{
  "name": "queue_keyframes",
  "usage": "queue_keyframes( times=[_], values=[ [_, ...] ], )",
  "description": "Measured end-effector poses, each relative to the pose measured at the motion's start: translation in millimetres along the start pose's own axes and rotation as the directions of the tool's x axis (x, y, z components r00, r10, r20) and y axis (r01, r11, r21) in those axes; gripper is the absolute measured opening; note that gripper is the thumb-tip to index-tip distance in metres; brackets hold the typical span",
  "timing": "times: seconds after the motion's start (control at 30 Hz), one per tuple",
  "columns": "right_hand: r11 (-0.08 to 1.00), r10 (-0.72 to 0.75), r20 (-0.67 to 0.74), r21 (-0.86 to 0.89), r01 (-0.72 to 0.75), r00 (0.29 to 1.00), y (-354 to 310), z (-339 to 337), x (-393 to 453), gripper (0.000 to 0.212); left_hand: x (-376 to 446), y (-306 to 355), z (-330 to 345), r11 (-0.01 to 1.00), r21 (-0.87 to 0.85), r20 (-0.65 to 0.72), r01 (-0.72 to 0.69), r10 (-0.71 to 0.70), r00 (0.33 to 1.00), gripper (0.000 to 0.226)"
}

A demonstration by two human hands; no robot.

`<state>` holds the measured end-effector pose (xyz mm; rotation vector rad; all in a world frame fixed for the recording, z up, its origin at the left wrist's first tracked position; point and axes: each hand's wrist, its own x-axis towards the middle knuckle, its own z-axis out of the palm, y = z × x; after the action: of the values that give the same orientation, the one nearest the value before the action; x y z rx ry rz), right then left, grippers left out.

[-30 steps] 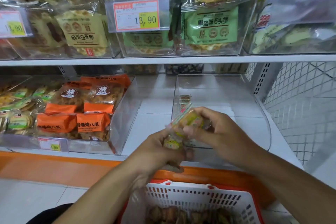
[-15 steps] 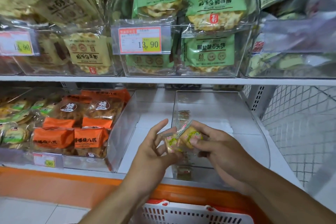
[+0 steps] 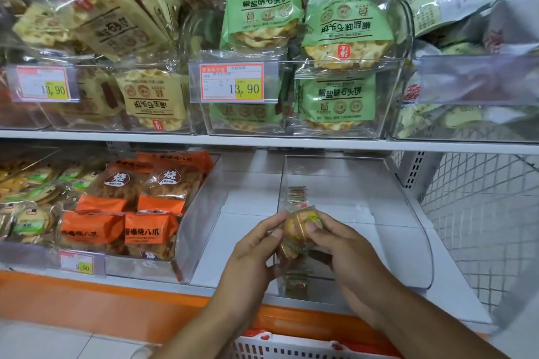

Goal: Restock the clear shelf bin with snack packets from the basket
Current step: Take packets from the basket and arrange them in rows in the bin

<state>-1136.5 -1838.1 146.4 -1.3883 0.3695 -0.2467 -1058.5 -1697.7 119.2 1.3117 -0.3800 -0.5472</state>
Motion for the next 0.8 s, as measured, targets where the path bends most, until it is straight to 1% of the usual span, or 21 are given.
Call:
queue_keyframes(
  times=[0.07, 0.13, 0.2, 0.23, 0.3, 0.37, 0.43, 0.5, 0.57, 0.63, 0.7, 0.8],
  values=[
    [0.998, -0.009, 0.046, -0.059, 0.011, 0.999, -4, -2, 1, 0.03, 0, 1, 1, 0.991, -0.101, 0.003, 0.085, -0.085, 0.996, 0.033],
    [0.986, -0.015, 0.065, -0.163, 0.026, 0.998, -8, -2, 0, 0.033, -1, 5, 2, 0.967, -0.184, 0.05, 0.175, -0.168, 0.984, 0.036],
    [0.964, -0.011, 0.056, -0.264, 0.025, 0.998, -7, -1, 0, 0.028, -2, 6, 3, 0.948, -0.203, 0.09, 0.245, -0.231, 0.969, 0.033],
    [0.959, -0.007, 0.044, -0.283, 0.019, 0.999, -5, 0, 0, 0.025, -2, 5, 4, 0.945, -0.203, 0.09, 0.258, -0.245, 0.965, 0.031],
    [0.964, -0.007, -0.011, -0.267, 0.004, 1.0, -2, 2, 0, 0.022, -1, 1, 8, 0.945, -0.228, 0.056, 0.233, -0.227, 0.972, 0.028],
    [0.97, -0.017, -0.071, -0.242, 0.0, 0.997, 0, 4, -1, 0.023, -2, -4, 12, 0.962, -0.237, 0.009, 0.134, -0.135, 0.991, 0.033],
    [0.973, 0.009, -0.086, -0.227, -0.029, 0.996, -1, 6, -4, 0.03, -3, -6, 14, 0.984, -0.175, -0.013, 0.018, -0.021, 1.0, 0.037],
    [0.985, 0.096, -0.058, -0.137, -0.103, 0.994, -4, 6, -5, 0.03, -2, -6, 12, 0.991, -0.115, -0.015, -0.062, 0.06, 0.998, 0.035],
    [0.986, 0.167, -0.005, 0.013, -0.167, 0.986, -8, 3, -4, 0.026, 1, -4, 10, 0.991, -0.109, -0.028, -0.084, 0.082, 0.996, 0.044],
    [0.973, 0.199, 0.033, 0.114, -0.202, 0.979, -11, -1, -1, 0.023, 3, -4, 7, 0.986, -0.149, -0.052, -0.074, 0.066, 0.996, 0.057],
    [0.955, 0.232, 0.064, 0.177, -0.24, 0.971, -13, -4, 0, 0.023, 4, -5, 6, 0.977, -0.209, -0.061, -0.044, 0.032, 0.998, 0.069],
    [0.898, 0.272, 0.102, 0.331, -0.29, 0.957, -13, -4, 0, 0.028, 3, -5, 7, 0.965, -0.259, -0.077, -0.042, 0.023, 0.997, 0.074]
  ],
)
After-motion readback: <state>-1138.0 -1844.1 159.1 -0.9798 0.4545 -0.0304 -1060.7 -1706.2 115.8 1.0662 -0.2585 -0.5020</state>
